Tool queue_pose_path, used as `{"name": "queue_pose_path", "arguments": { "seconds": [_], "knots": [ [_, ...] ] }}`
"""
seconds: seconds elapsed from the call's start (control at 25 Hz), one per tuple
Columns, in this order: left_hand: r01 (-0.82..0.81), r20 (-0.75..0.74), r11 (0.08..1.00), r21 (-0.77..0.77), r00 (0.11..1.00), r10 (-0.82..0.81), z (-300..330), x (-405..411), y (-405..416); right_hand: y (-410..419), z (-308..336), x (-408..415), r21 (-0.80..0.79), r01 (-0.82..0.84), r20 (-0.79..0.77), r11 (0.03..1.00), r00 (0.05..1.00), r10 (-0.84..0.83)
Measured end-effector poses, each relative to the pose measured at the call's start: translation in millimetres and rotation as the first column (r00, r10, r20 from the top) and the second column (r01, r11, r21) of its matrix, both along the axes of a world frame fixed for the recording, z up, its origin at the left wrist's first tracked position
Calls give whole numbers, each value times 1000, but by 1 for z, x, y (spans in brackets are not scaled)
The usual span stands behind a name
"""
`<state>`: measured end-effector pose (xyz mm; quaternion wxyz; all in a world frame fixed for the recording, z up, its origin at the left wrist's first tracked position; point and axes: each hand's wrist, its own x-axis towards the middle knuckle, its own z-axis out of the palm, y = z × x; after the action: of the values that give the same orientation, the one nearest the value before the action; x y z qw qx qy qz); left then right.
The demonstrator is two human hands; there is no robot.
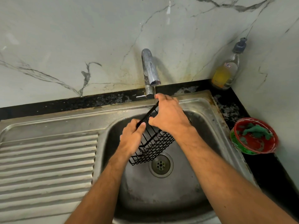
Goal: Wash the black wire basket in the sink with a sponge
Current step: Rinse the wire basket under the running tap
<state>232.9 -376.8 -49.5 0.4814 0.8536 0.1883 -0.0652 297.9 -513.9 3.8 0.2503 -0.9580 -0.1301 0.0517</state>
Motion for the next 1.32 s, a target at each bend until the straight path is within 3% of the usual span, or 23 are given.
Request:
{"name": "queue_pose_path", "arguments": {
  "seconds": [0.12, 0.28, 0.44, 0.56, 0.68, 0.8, 0.92, 1.04, 1.16, 1.2, 1.28, 1.32],
  "knots": [
    [137, 84, 989, -50, 988, -132, 7, 9, -14, 13, -3, -1, -94, -91, 56, 991, 994, 96],
    [233, 172, 971, -57, 960, -220, -2, 8, -17, 15, -12, -6, -148, -212, -3, 966, 977, 214],
    [61, 205, 997, 48, 976, -69, -9, 0, -15, 16, -14, -11, -87, -381, 64, 920, 920, 387],
    [-60, 159, 998, 16, 986, 57, -11, 2, -2, 4, -24, -12, -27, -271, 192, 962, 943, 271],
    [69, 93, 998, -4, 993, -68, 5, 8, 0, -3, -43, -14, 227, -103, 198, 968, 979, 57],
    [228, 186, 962, -148, 962, -199, 21, 10, -12, -4, -49, -12, 474, 45, 185, 879, 971, -150],
    [366, 90, 930, -12, 927, -364, 20, 14, -26, -5, -46, -16, 612, 136, 151, 779, 947, -284],
    [291, 136, 954, 78, 945, -299, 7, 11, -32, -11, -38, -19, 781, 264, -92, 566, 945, -313],
    [149, 197, 989, 19, 969, -149, -5, 8, -29, -17, -30, -17, 849, 345, -269, 399, 934, -236],
    [146, 186, 989, 14, 972, -146, -7, 10, -25, -18, -30, -15, 841, 339, -280, 422, 940, -197],
    [185, 162, 983, -6, 970, -182, -7, 15, -13, -19, -30, -14, 675, 142, -105, 724, 990, -96],
    [211, 164, 977, -36, 965, -202, -6, 17, -7, -19, -36, -13, 558, -2, -28, 830, 999, 21]
  ]
}}
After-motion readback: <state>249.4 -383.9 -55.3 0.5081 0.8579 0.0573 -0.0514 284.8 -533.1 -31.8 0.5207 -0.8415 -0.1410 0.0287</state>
